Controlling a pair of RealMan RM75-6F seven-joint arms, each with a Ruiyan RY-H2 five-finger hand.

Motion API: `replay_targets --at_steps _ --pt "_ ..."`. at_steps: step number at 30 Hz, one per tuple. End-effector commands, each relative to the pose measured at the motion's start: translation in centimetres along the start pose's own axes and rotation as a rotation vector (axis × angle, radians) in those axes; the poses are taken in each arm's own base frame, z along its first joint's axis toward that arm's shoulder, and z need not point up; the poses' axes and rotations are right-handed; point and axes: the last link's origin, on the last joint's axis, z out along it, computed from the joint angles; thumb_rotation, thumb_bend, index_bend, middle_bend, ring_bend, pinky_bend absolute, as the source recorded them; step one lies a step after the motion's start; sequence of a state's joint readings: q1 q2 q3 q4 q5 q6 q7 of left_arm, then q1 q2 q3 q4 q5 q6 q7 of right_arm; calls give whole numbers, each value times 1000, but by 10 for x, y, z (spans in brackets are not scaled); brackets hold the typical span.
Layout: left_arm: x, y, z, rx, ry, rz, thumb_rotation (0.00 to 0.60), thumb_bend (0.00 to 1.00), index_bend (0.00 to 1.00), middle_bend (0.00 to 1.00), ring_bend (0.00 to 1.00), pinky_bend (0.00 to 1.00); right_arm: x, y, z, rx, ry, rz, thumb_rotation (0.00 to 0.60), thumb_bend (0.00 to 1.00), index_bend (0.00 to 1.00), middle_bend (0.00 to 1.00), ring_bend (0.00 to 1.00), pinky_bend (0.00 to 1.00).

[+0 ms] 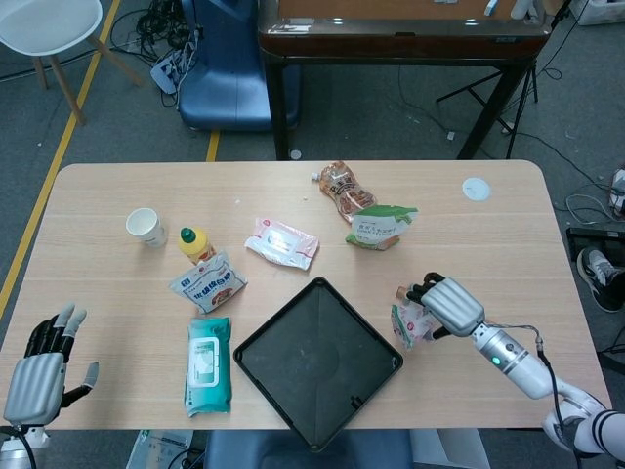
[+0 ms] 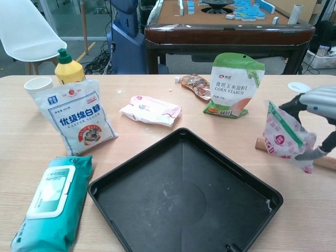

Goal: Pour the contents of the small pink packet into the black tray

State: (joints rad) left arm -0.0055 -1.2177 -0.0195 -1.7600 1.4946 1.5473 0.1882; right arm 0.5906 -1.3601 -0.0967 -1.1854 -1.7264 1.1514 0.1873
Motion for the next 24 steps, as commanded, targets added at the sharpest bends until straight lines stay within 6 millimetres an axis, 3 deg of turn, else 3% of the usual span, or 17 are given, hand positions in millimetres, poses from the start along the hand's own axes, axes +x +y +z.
replay_targets --at_steps 1,7,24 --pt "0 -1 -1 -1 0 -5 600 366 80 0 0 29 47 -10 18 40 44 -196 600 293 678 564 516 302" --pt "1 -4 -3 1 9 -20 600 366 80 0 0 29 66 -36 44 84 19 -361 600 293 688 601 540 386" --pt "2 -13 -5 9 16 -43 600 364 80 0 0 29 58 -91 97 152 58 -799 600 292 708 640 592 397"
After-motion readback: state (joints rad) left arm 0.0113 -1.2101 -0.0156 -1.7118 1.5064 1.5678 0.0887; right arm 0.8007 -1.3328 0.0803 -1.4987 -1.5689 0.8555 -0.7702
